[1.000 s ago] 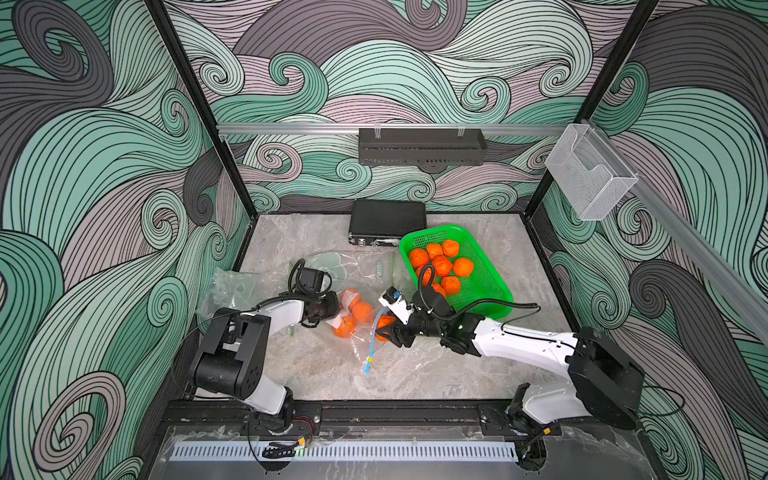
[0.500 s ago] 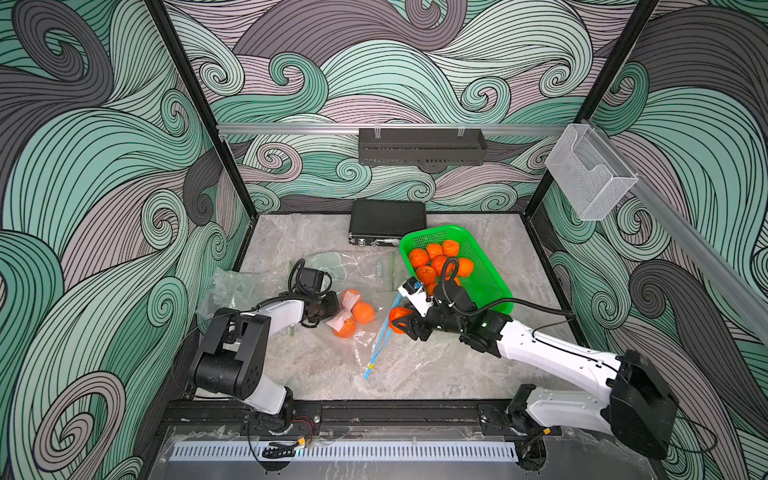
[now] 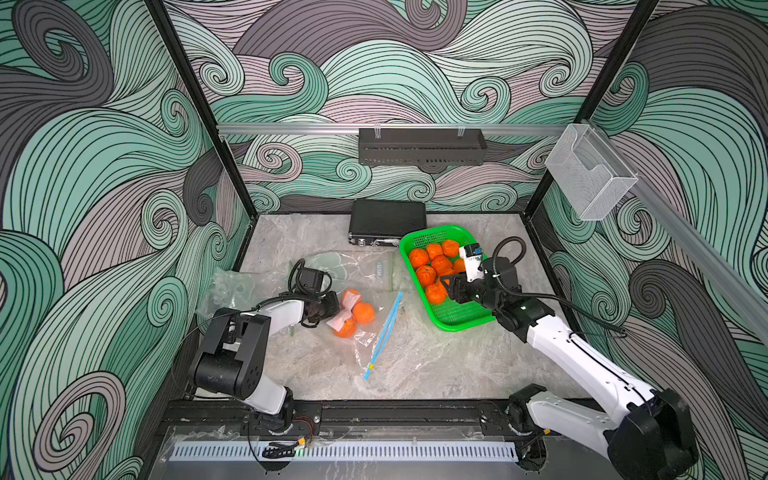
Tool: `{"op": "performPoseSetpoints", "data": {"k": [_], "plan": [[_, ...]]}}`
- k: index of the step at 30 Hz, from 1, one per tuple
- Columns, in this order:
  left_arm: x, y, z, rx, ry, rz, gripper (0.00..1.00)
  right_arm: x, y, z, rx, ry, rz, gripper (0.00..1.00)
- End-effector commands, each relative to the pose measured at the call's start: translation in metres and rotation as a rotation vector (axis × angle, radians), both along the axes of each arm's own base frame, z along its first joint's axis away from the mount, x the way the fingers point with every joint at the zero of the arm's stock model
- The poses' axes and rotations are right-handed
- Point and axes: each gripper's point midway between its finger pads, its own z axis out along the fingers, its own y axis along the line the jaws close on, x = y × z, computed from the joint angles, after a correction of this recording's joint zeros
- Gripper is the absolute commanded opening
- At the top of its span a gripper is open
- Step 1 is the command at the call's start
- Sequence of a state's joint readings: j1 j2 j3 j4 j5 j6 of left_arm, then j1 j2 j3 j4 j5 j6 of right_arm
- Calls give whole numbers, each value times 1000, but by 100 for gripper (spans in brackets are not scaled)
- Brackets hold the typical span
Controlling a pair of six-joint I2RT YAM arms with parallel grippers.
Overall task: Open the zip-top bag and take out the orange
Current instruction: Place the orange in the basket.
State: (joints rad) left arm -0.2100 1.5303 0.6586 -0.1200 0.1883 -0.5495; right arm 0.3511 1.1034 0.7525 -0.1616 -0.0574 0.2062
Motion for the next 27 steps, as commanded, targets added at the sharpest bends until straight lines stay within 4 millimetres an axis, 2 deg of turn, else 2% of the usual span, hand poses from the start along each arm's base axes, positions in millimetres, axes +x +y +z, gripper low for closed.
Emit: {"op": "performPoseSetpoints", "data": {"k": [1, 4, 8, 18, 27], "plan": [[-18, 5, -17, 34, 97, -7, 0, 13, -32, -3, -1, 27, -149, 59], [-18, 6, -17, 37, 97, -6, 0, 23, -55, -16, -15, 52, -238, 59], [-18, 5, -17, 35, 98, -7, 0, 38, -71, -35, -43, 102, -311, 59], [-18, 6, -16, 37, 95, -7, 0, 65, -80, -74, -116, 192, -375, 62], [-18, 6, -16, 36, 93, -7, 0, 77, -84, -98, -134, 272, -392, 64]]}}
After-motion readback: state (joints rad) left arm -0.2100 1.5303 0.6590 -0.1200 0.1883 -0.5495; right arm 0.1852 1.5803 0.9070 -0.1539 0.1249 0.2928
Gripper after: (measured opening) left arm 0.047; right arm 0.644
